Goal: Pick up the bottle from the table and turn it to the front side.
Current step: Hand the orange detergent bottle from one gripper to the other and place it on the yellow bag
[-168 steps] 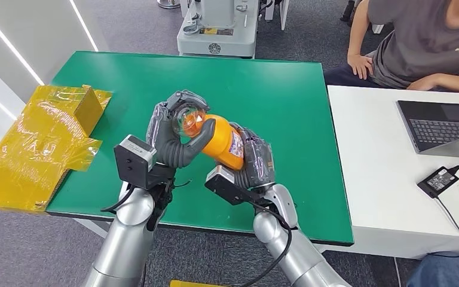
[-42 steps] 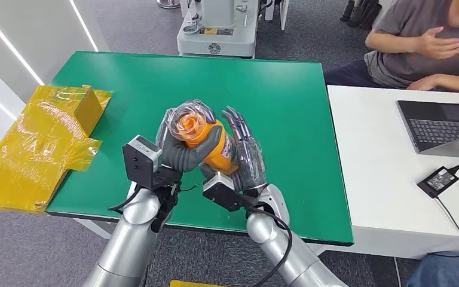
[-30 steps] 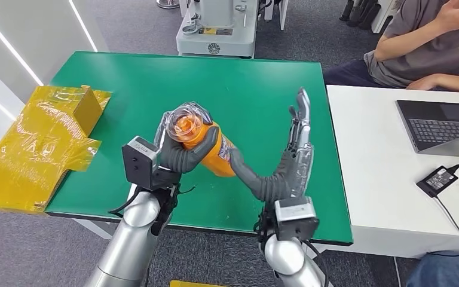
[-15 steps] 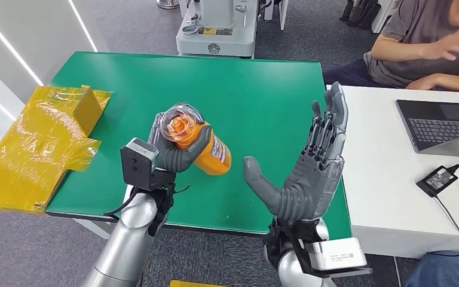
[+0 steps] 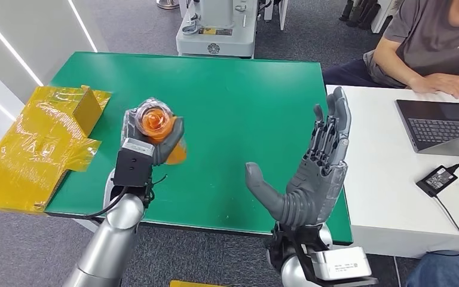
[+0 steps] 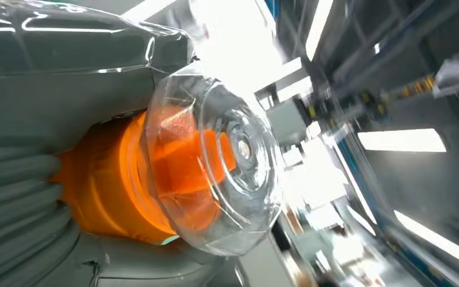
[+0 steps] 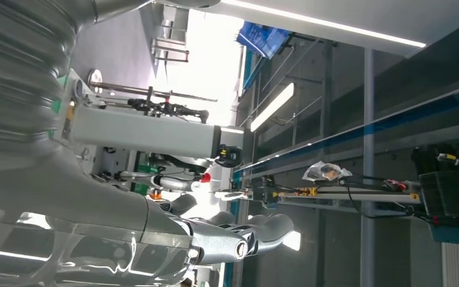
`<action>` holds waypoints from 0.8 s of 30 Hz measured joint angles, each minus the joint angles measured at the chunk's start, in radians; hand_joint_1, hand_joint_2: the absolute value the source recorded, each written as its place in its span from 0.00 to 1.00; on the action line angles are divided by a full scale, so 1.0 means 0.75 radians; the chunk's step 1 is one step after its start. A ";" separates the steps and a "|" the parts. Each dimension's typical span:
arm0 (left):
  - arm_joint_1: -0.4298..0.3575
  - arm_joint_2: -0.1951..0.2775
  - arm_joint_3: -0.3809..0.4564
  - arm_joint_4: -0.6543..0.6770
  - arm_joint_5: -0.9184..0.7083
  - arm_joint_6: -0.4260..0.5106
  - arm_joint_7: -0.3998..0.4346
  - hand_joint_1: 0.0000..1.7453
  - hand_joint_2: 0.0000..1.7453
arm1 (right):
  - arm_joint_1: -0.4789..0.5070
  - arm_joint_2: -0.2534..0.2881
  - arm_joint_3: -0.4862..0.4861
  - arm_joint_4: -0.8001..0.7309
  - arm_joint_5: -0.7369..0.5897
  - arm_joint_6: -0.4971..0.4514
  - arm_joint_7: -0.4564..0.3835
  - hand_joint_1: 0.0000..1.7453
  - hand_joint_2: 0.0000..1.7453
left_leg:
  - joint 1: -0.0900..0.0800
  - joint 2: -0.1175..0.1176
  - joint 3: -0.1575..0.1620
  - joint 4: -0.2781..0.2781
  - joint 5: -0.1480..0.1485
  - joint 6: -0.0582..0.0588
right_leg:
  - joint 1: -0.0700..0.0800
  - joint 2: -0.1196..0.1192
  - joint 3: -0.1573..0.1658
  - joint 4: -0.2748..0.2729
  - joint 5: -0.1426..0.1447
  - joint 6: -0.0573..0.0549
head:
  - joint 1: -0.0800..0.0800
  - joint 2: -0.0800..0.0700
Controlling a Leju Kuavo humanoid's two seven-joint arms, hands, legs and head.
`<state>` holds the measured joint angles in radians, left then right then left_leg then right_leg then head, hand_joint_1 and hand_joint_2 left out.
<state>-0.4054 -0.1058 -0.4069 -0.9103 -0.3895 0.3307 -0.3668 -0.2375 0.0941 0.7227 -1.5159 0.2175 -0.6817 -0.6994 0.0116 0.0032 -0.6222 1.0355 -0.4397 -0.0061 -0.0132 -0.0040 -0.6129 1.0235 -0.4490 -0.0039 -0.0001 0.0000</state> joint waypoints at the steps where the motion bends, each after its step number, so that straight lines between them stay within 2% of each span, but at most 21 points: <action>1: -0.002 0.023 0.003 -0.009 -0.074 0.043 0.034 1.00 1.00 | 0.005 -0.002 0.000 -0.001 0.001 0.000 0.000 0.00 1.00 | 0.000 0.000 0.000 0.000 0.000 0.000 | 0.000 0.000 0.000 0.000 0.000 0.000 | 0.000 0.000; 4: -0.014 0.098 0.004 -0.019 -0.311 0.117 0.131 1.00 1.00 | 0.021 -0.010 0.000 -0.004 0.003 0.000 0.000 0.00 1.00 | 0.001 0.000 0.000 0.000 0.001 -0.001 | 0.000 0.000 -0.001 0.001 0.000 -0.001 | 0.000 0.000; 11: -0.116 0.238 -0.032 0.082 -0.770 0.115 0.276 1.00 1.00 | 0.066 -0.020 0.000 -0.015 0.019 0.000 0.000 0.00 1.00 | 0.001 0.000 0.000 -0.001 0.002 -0.003 | 0.001 0.000 -0.001 0.001 0.000 -0.001 | 0.000 0.000; 16: -0.198 0.285 -0.113 0.261 -1.022 0.110 0.339 1.00 1.00 | 0.089 -0.022 0.000 -0.024 0.017 0.000 0.000 0.00 1.00 | 0.001 0.000 0.000 -0.001 0.003 -0.004 | 0.000 0.000 -0.001 0.001 0.001 -0.002 | 0.000 0.000; 24: -0.286 0.317 -0.225 0.518 -1.201 0.006 0.324 1.00 1.00 | 0.093 -0.024 0.006 -0.025 -0.007 0.000 0.000 0.00 1.00 | 0.001 0.000 0.000 -0.001 0.003 -0.004 | 0.001 0.001 -0.002 0.001 0.001 -0.003 | 0.000 0.000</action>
<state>-0.6200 0.1323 -0.5759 -0.5222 -1.2899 0.3352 -0.1236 -0.1680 0.0763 0.7272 -1.5345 0.2126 -0.6817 -0.6992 0.0122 0.0033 -0.6220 1.0344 -0.4377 -0.0092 -0.0128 -0.0033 -0.6144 1.0245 -0.4484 -0.0058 0.0000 0.0000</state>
